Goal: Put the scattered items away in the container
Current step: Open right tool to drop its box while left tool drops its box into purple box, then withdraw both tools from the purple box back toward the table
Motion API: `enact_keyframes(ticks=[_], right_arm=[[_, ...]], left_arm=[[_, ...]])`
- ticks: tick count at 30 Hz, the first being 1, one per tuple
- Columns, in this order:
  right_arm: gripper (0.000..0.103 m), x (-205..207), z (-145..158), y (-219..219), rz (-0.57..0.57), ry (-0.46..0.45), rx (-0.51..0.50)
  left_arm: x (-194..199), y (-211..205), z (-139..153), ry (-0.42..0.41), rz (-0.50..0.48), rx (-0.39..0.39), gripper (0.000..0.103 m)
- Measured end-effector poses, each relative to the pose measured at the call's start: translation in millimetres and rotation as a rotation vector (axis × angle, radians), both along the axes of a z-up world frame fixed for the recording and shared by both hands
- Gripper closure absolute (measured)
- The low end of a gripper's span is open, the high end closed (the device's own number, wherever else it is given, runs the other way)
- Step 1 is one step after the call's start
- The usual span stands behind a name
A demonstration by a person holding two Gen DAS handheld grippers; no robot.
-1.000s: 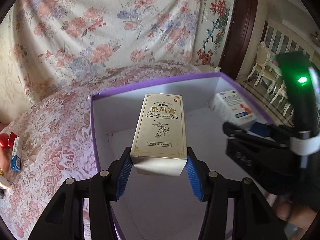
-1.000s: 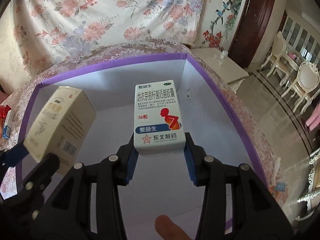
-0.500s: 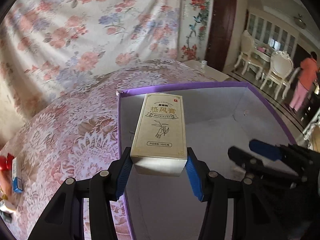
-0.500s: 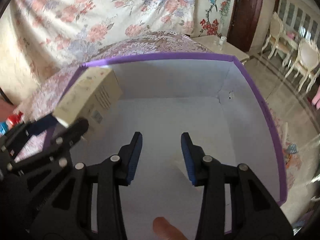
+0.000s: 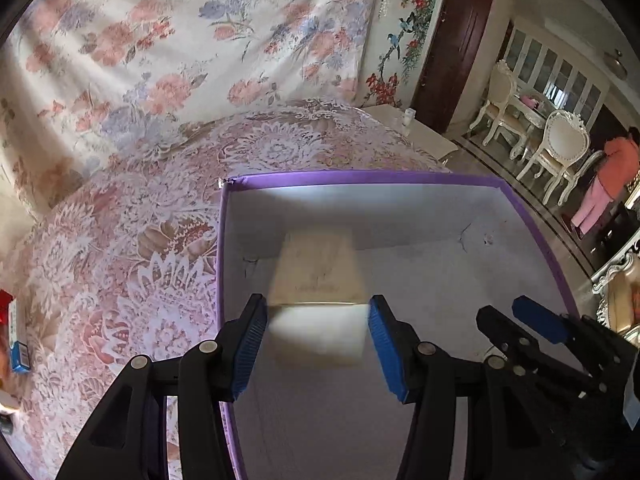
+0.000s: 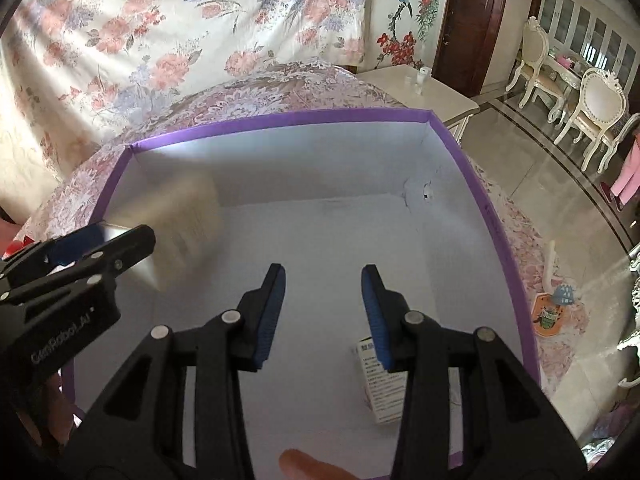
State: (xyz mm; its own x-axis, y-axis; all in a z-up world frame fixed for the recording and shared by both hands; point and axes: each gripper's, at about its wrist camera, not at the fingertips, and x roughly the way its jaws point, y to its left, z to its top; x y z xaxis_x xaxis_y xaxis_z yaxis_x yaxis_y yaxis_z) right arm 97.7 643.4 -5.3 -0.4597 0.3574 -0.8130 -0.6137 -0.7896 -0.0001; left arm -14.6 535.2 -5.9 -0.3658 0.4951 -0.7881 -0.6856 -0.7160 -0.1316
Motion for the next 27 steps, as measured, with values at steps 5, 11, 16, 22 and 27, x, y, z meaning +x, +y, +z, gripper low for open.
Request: enact_keyframes(ticks=[5, 11, 16, 22, 27], right_arm=[[0.059, -3.3, 3.4, 7.0, 0.022, -0.004, 0.007], [0.045, -0.2, 17.2, 21.3, 0.041, -0.005, 0.033], [0.041, 1.9, 17.9, 11.8, 0.038, 0.03, 0.021], [0.037, 4.8, 20.6, -7.9, 0.026, 0.093, 0.024], [0.031, 4.6, 21.6, -28.7, 0.026, 0.111, 0.04]], left_arm=[[0.3, -7.4, 2.9, 0.012, -0.005, 0.02, 0.05], [2.2, -19.2, 7.3, 0.018, -0.011, 0.042, 0.05], [9.9, -29.1, 14.8, 0.038, -0.04, 0.067, 0.05], [22.1, -48.3, 23.9, 0.097, -0.052, 0.092, 0.048], [26.0, -69.6, 27.7, 0.133, -0.028, 0.103, 0.047]])
